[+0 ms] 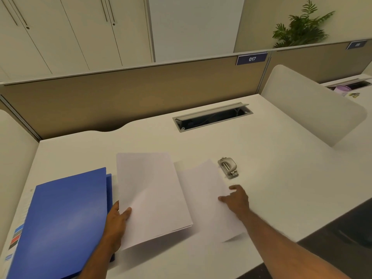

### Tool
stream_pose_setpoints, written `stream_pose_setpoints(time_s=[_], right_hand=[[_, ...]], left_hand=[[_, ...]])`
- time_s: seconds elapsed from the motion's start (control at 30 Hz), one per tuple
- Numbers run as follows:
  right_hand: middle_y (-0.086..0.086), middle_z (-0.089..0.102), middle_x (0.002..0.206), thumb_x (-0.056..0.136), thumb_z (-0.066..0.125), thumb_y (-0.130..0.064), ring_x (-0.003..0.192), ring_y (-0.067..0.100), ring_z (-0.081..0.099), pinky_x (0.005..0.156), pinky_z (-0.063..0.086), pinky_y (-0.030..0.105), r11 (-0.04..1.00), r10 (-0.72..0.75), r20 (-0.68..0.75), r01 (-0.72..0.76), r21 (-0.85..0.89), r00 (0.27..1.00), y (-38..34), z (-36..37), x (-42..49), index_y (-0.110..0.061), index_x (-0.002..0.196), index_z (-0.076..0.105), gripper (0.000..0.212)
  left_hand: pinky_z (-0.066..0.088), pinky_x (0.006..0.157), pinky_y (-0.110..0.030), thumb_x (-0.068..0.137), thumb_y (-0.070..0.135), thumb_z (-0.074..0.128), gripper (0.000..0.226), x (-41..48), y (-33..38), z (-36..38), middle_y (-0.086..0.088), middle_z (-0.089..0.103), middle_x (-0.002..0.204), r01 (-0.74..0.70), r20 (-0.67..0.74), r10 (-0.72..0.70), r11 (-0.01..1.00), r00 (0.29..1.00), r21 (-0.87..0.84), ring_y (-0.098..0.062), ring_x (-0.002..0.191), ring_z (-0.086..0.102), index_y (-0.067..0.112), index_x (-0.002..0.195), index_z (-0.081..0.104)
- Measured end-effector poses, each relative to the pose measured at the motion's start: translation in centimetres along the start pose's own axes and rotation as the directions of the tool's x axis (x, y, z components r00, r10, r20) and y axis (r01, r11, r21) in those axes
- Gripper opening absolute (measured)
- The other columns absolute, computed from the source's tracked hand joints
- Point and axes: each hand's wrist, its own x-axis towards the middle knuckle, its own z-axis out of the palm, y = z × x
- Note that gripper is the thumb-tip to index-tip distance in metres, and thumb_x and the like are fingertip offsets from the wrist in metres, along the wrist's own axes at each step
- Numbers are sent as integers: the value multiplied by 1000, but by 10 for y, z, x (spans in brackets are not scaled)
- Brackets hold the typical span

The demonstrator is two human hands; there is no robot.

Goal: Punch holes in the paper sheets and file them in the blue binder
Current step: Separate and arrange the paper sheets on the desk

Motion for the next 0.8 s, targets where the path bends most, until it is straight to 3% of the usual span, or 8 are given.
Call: stream_pose_setpoints(time_s=[0.13,0.27,0.37,0.47,0.67,0.8], right_hand=[[9,74,92,74,75,-11,87,31,70,85,56,48,976,-205,106,195,101,973,-23,-37,28,-20,86,71,16],[16,70,90,83,68,-2,77,29,66,74,53,39,912,-343,65,316,261,937,-61,-75,32,-15,86,70,13],[14,71,92,85,66,-3,72,25,66,69,56,33,876,-349,141,269,401,926,-77,-90,32,-4,100,68,16],[15,71,92,84,67,-3,67,22,69,62,57,30,866,-332,229,200,458,915,-79,-79,29,-3,101,67,17],[18,71,99,82,68,-1,80,27,67,79,56,42,872,-308,337,122,474,890,-60,-14,9,0,107,65,25],[16,71,103,84,69,-4,84,27,68,84,56,44,894,-280,386,92,438,879,-53,16,-1,-9,103,64,20]], left_hand=[[46,97,-54,95,16,52,45,-1,3,-4,-14,56,131,0,-15,0,1000,1000,-5,-36,111,57,15,139,41],[47,96,-53,95,16,51,44,-2,7,-3,-15,56,130,-11,-29,11,1000,1000,-5,-37,111,56,12,138,41],[46,98,-54,96,18,51,46,-1,7,1,-13,54,132,9,-27,-9,1000,1000,-12,-37,113,55,12,139,39],[43,101,-56,94,24,53,51,1,4,9,-10,49,140,35,5,-35,999,999,-13,-36,119,52,18,142,35],[49,90,-46,97,20,47,38,-19,23,39,-5,55,124,-33,98,37,999,994,-40,-30,106,57,17,135,41],[49,84,-43,97,22,47,35,-25,28,51,-3,59,119,-85,137,91,995,986,-54,-27,100,60,21,132,44]])
